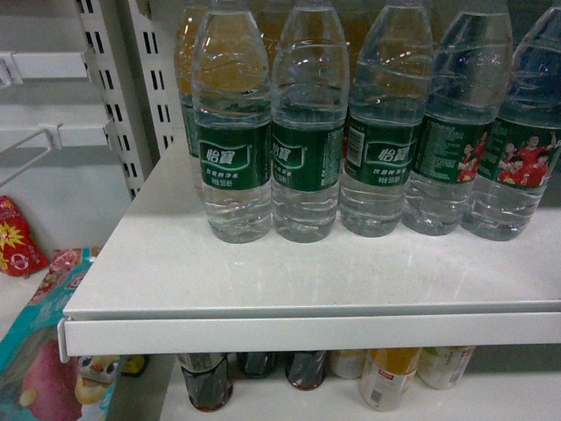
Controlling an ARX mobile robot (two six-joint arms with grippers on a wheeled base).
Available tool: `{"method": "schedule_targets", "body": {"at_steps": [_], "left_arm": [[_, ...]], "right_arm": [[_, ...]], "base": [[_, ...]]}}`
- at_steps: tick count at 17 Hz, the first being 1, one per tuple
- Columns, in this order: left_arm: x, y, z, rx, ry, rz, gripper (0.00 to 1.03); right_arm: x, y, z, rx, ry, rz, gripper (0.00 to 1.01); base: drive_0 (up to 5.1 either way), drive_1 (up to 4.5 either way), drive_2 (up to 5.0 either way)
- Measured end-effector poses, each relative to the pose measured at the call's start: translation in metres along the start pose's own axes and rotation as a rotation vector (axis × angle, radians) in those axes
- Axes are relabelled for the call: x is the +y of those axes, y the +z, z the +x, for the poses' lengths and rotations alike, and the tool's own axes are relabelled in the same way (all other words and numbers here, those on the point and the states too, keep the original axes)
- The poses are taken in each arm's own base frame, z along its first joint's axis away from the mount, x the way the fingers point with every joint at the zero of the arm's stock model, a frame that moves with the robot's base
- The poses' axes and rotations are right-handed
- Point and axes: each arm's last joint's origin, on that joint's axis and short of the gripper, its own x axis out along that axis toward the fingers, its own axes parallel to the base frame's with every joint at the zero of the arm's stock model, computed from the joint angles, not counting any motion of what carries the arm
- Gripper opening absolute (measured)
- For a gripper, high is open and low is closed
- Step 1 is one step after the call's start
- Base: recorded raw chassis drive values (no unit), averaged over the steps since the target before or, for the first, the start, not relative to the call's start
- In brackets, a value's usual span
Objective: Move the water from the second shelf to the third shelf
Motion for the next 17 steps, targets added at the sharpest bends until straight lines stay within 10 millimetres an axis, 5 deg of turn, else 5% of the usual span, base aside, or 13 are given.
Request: {"method": "schedule_targets", "body": {"at_steps": [6, 17], "left_arm": [[0.000, 0.000, 0.000, 0.000, 0.000, 0.000, 0.98], [0.000, 0.000, 0.000, 0.000, 0.000, 0.000, 0.98]], "right_arm": [[0.007, 0.004, -0.001, -0.017, 0.155, 0.049, 0.39], [0.068, -0.017, 0.034, 0.074, 0.354, 0.047, 0.39]], "base": [[0.0, 0.00, 0.0], [0.0, 0.00, 0.0]]}}
